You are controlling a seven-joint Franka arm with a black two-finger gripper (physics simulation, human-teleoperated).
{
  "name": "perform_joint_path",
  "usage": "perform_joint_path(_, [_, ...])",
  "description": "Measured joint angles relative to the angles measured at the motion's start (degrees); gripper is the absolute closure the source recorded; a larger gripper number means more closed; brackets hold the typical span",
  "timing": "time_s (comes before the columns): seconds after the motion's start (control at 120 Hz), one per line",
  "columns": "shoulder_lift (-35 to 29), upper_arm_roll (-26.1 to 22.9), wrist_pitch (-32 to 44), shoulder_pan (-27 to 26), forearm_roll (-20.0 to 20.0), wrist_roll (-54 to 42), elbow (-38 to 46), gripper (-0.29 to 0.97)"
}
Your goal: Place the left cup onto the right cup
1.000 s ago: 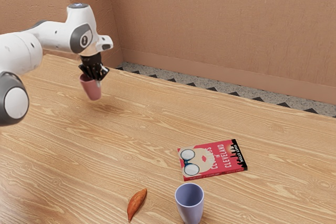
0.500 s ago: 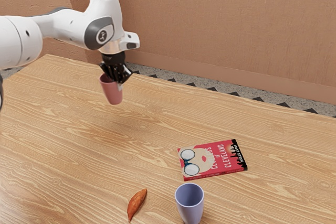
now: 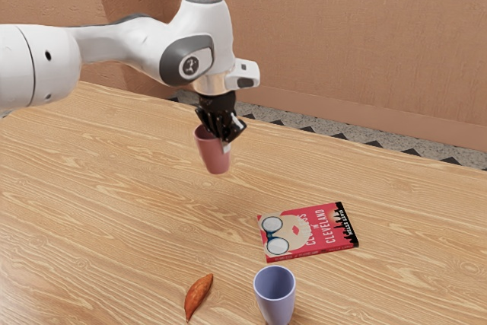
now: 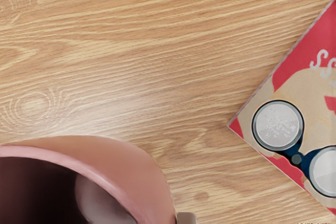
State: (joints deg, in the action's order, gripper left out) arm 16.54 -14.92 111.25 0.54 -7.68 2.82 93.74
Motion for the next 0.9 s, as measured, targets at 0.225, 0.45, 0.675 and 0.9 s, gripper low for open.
perform_joint_path(0.225, [-1.28, -4.62, -0.32, -1.80, -0.33, 3.54, 1.48, 0.78])
perform_joint_path(0.45, [-8.14, -5.12, -0.67, -7.18, -0.43, 7.06, 7.71, 0.78])
perform_joint_path(0.675, [-14.19, -5.16, -1.26, -16.22, -0.34, 9.93, 10.24, 0.78])
perform_joint_path(0.9, [-18.42, -5.02, -2.22, -25.03, 0.27, 12.41, 15.13, 0.78])
